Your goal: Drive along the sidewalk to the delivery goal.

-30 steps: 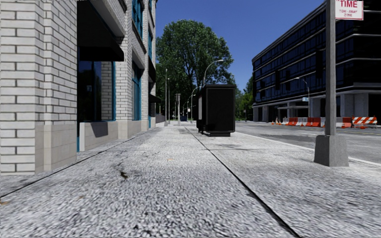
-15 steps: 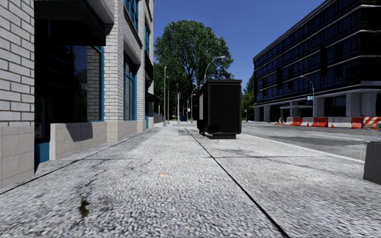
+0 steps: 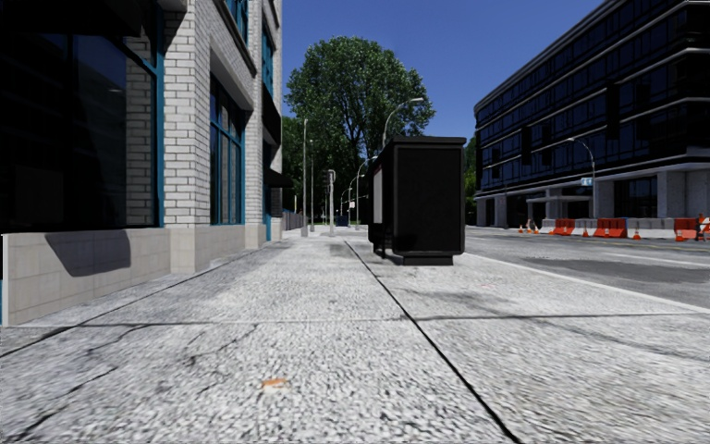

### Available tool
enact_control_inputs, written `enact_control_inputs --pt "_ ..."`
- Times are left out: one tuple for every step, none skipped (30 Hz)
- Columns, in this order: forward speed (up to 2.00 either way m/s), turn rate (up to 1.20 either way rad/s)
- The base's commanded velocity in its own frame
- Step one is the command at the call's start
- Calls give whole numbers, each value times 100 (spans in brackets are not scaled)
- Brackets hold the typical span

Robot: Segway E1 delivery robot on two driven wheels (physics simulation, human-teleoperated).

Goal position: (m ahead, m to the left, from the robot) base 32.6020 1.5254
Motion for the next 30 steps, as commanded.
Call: enact_control_inputs --pt "200 17" --pt "200 18" --pt "200 18" --pt "200 18" --pt "200 18" --pt "200 18" --pt "200 19" --pt "200 20" --pt "200 20" --pt "200 21" --pt "200 24" --pt "200 26" --pt "200 27" --pt "200 27" --pt "200 27" --pt "200 27" --pt "200 27" --pt "200 27" --pt "200 27" --pt "200 27" --pt "200 27" --pt "200 27" --pt "200 27" --pt "200 27" --pt "200 27" --pt "200 27" --pt "200 27" --pt "200 27" --pt "200 27" --pt "200 27"
